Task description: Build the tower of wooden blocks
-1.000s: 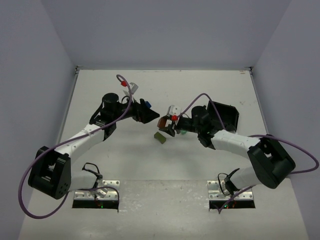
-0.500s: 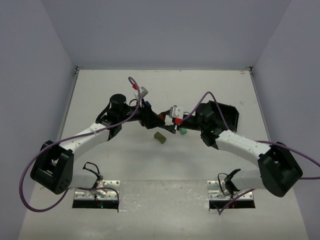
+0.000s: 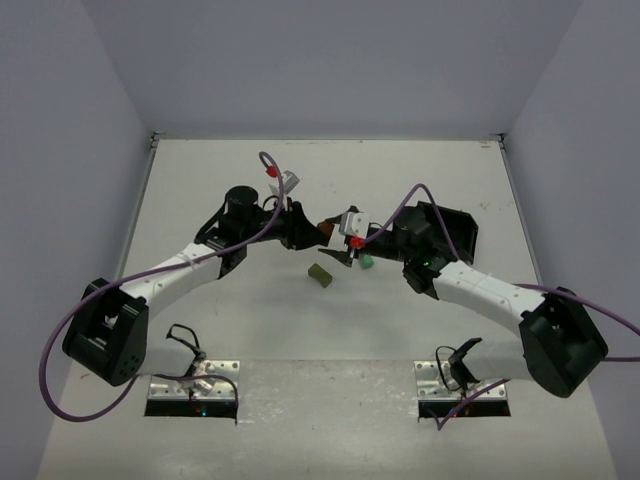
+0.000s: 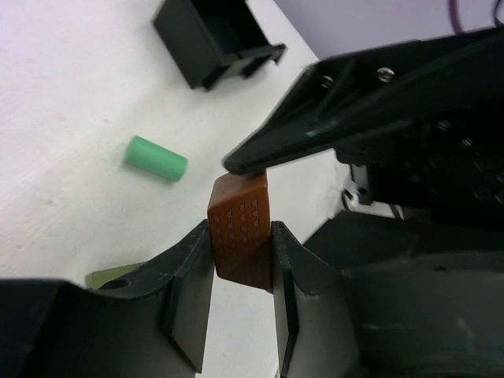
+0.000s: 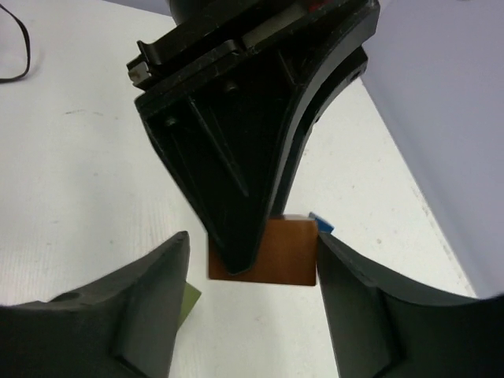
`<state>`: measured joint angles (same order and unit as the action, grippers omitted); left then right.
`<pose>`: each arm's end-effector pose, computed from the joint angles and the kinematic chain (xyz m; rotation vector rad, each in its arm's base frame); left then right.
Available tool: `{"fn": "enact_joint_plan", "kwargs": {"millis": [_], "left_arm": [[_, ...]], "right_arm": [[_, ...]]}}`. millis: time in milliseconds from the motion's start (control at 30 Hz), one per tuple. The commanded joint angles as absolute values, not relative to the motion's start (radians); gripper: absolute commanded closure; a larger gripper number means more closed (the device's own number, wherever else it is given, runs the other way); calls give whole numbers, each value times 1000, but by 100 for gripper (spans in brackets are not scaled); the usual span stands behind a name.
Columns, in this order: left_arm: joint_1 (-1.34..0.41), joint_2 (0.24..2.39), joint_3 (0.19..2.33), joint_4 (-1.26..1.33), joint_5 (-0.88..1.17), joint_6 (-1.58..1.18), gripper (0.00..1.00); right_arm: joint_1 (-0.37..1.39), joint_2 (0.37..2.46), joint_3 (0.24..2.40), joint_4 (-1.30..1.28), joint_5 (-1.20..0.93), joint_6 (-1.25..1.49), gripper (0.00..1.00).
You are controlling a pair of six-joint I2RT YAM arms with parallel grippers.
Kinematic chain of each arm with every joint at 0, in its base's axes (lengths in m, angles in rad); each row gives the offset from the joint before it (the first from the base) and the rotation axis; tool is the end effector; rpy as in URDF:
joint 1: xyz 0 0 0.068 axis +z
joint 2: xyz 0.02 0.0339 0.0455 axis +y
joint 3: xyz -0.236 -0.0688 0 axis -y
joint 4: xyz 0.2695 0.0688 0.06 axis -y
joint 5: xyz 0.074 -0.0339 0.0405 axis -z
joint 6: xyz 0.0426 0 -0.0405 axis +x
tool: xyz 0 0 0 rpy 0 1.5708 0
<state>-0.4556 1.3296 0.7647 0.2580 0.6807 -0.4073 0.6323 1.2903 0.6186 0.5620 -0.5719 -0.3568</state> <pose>0.2805 -0.1673 0.2167 0.5469 1.9176 -1.2119 0.2382 0.2031 0.2075 -1.1678 1.2483 0.6847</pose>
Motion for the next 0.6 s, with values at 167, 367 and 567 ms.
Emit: {"fn": "enact_joint_plan", "kwargs": {"millis": [167, 367, 567], "left_arm": [[-623, 1277, 930, 22, 13, -207, 100], [-694, 1329, 953, -45, -232, 98, 100], [-722, 1333, 912, 10, -60, 457, 100]], "right_arm": [[631, 1200, 519, 582, -209, -130, 1], [611, 1033, 410, 493, -13, 146, 1], [527, 954, 488, 269, -114, 357, 1]]}}
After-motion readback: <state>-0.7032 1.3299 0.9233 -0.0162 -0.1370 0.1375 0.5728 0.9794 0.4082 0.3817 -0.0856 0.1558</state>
